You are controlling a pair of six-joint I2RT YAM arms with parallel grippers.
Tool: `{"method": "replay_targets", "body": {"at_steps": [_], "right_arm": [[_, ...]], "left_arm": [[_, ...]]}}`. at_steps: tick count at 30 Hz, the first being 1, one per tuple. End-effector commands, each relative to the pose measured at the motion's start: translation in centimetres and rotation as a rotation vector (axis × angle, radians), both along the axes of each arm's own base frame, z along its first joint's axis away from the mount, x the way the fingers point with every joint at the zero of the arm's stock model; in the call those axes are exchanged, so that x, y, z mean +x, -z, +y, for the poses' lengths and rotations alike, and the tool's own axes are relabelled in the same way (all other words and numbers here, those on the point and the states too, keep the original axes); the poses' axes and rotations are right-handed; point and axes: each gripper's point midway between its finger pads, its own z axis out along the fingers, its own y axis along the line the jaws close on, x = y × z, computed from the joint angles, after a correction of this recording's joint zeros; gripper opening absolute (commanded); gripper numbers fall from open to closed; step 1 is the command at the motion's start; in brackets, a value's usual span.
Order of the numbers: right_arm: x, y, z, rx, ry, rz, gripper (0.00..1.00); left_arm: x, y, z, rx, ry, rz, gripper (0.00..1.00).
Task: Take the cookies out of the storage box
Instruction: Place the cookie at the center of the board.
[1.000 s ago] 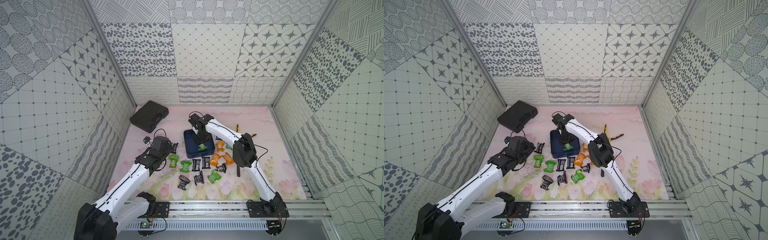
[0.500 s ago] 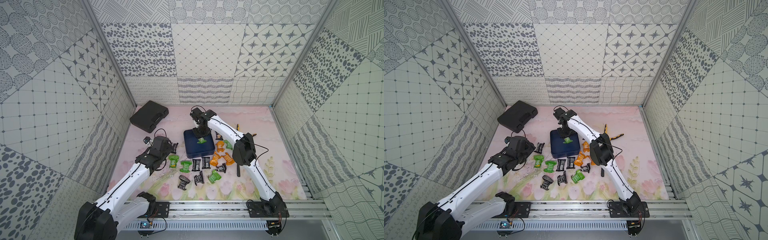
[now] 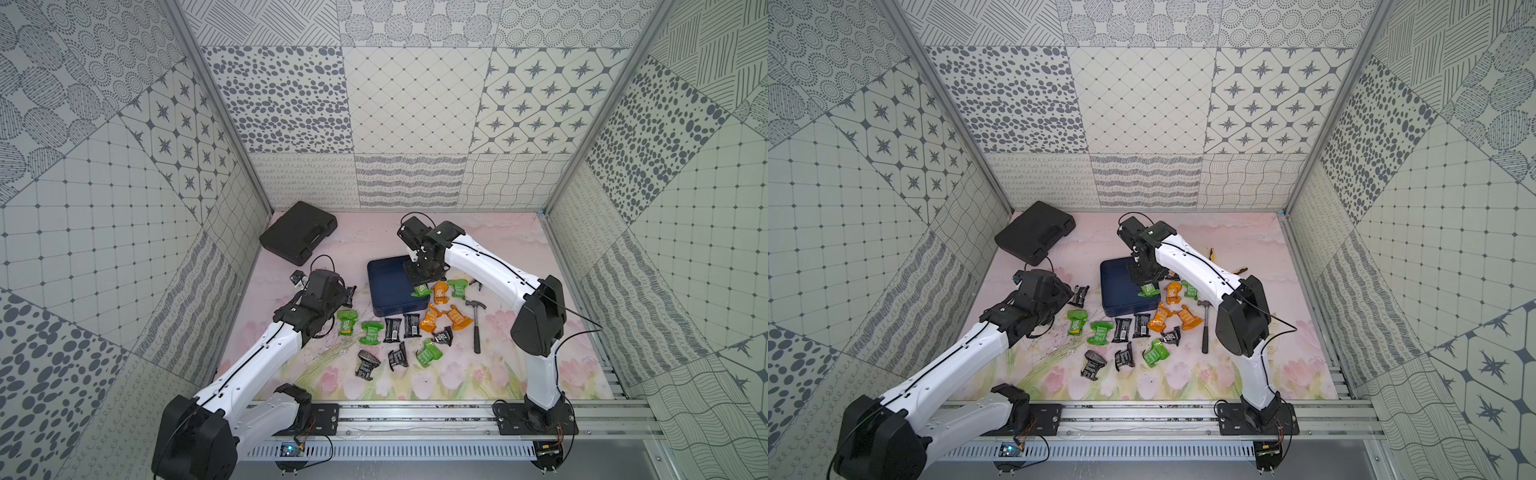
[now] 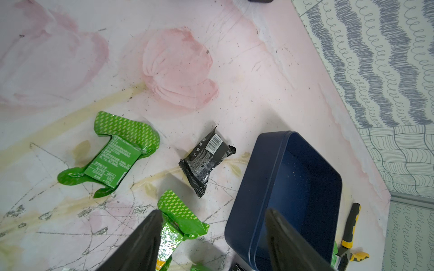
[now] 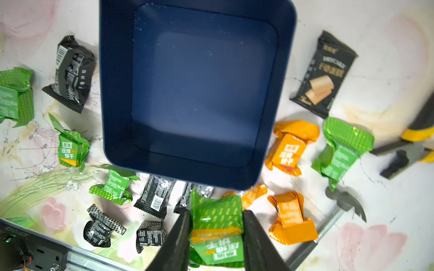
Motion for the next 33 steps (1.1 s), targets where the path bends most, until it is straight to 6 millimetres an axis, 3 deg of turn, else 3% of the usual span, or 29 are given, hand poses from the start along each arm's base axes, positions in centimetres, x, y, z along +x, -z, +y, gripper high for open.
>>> {"method": "replay_targets", "body": {"at_steps": [1, 7, 11, 19, 25, 33], "right_arm": [[-1.6, -0.4, -2.8, -0.009, 0.123, -0.023, 0.28], [-7.2, 1.6, -8.0, -0.014, 0.276, 0.033, 0.28], [-9.6, 3.4, -10.6, -0.005, 0.365, 0.036, 0.28], [-11.4, 8.5, -10.9, 0.064, 0.465, 0.093, 0.28], [-11.8, 11.3, -11.5, 0.049, 0.481, 0.099, 0.31], [-11.6, 12.0, -11.5, 0.041, 0.484, 0.098, 0.51]], "left_arm": [[1.0, -0.7, -0.8, -0.008, 0.054, -0.038, 0.73], [0.9, -0.2, -1.0, -0.011, 0.073, -0.027, 0.73], [0.7, -0.1, -1.0, -0.018, 0.074, -0.025, 0.73], [0.0, -0.1, -0.6, -0.017, 0.070, -0.029, 0.73], [-0.4, -0.2, -0.1, -0.001, 0.062, -0.039, 0.73], [-0.6, -0.2, 0.6, 0.030, 0.045, -0.039, 0.73]]}}
